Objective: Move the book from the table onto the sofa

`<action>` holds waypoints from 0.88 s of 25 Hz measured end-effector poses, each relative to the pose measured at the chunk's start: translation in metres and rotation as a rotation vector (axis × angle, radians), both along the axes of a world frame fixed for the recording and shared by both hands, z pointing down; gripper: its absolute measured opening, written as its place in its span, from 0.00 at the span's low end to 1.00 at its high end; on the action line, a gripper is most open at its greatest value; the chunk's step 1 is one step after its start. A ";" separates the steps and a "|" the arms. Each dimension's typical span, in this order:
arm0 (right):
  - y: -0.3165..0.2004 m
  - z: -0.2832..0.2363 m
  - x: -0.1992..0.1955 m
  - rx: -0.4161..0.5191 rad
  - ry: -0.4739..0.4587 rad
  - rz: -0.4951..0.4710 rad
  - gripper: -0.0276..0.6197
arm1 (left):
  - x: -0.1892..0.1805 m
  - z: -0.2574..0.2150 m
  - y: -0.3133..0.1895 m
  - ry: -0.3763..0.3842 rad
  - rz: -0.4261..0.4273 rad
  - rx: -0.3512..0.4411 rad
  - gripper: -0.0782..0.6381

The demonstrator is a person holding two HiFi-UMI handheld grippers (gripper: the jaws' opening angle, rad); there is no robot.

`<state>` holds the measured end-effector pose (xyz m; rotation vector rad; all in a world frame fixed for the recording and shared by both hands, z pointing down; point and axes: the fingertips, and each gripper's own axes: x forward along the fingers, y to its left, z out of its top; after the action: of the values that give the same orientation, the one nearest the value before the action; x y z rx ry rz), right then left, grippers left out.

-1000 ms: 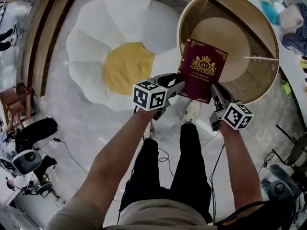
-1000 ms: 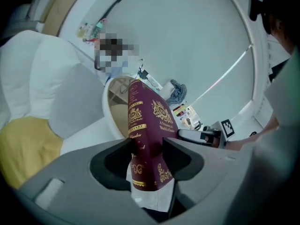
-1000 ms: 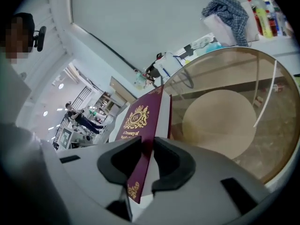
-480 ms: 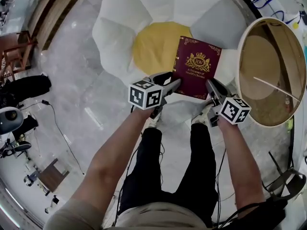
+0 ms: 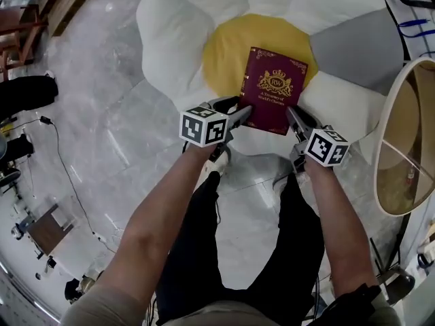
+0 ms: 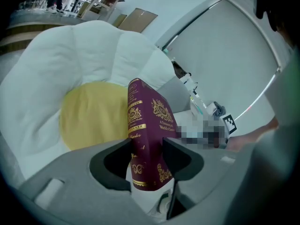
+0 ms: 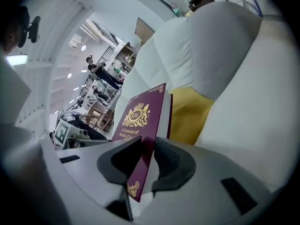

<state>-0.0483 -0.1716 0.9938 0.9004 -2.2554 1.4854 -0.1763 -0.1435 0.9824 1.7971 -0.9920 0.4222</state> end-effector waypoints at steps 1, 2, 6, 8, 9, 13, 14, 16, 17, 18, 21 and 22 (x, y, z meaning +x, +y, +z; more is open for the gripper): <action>0.000 0.010 -0.005 0.000 0.008 -0.007 0.18 | -0.005 0.011 0.001 0.003 -0.010 -0.003 0.40; 0.000 0.018 -0.009 0.002 0.018 -0.017 0.18 | -0.008 0.020 0.002 0.007 -0.017 -0.006 0.40; 0.001 0.045 -0.014 0.009 0.057 -0.066 0.18 | -0.012 0.051 0.004 0.024 -0.027 -0.008 0.40; 0.002 0.054 -0.013 -0.004 0.060 -0.067 0.18 | -0.012 0.061 0.004 0.029 -0.026 -0.011 0.40; 0.003 0.056 -0.012 -0.010 0.064 -0.070 0.18 | -0.011 0.065 0.005 0.022 -0.020 -0.015 0.40; 0.010 0.045 -0.004 -0.013 0.108 -0.088 0.23 | -0.012 0.057 0.008 -0.032 0.024 -0.026 0.40; 0.012 0.037 -0.001 -0.012 0.116 -0.082 0.23 | -0.014 0.050 0.011 -0.038 0.034 -0.028 0.40; 0.019 0.018 0.005 -0.014 0.128 -0.070 0.23 | -0.015 0.028 0.016 -0.045 0.057 -0.026 0.40; 0.024 0.006 0.008 -0.014 0.134 -0.067 0.23 | -0.014 0.013 0.019 -0.043 0.066 -0.022 0.40; 0.030 -0.007 0.012 -0.012 0.140 -0.068 0.21 | -0.013 -0.002 0.021 -0.038 0.073 -0.017 0.40; 0.049 -0.052 0.019 -0.002 0.175 -0.081 0.17 | -0.009 -0.058 0.027 -0.019 0.094 0.006 0.40; 0.056 -0.068 0.021 0.002 0.185 -0.087 0.15 | -0.008 -0.077 0.029 -0.016 0.103 0.016 0.40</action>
<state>-0.0272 -0.1159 0.9255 0.8892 -2.1343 1.3063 -0.1842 -0.1145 0.9051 1.8677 -0.9184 0.4946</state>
